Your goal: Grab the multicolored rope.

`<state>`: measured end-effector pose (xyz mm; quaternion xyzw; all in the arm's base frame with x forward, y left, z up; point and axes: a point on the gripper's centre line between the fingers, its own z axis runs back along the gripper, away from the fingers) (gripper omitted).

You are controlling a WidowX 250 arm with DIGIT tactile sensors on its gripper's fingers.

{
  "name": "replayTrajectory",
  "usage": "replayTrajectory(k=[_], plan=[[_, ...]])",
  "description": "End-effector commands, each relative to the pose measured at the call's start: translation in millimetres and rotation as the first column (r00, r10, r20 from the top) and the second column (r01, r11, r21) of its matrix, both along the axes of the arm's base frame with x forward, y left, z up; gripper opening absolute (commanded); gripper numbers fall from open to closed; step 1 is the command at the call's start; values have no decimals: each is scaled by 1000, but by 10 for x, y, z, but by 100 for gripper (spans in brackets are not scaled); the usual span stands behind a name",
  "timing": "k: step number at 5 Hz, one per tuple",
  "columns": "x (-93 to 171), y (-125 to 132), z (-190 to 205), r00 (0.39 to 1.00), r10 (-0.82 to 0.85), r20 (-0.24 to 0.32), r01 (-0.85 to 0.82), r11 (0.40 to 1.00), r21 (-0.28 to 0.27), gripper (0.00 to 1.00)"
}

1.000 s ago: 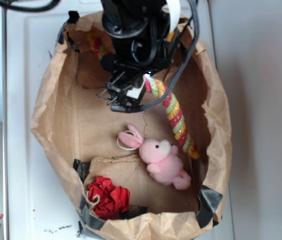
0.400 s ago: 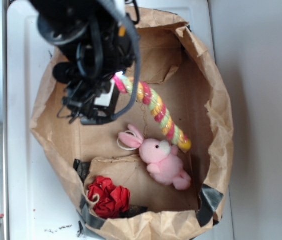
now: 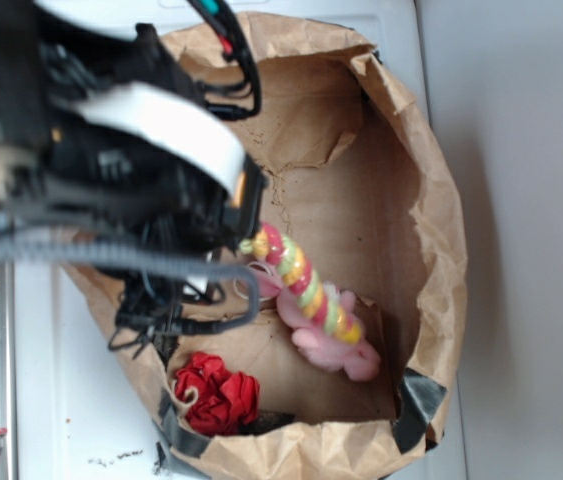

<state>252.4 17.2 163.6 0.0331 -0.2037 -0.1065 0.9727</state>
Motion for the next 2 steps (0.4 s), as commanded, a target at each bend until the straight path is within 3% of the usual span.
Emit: replayTrajectory(k=[1,2], plan=[[112,-52,265,1000,10,5,-10,1000,-17,0],[130,-37,262,1000,19,1,-19,1000,-16,0]])
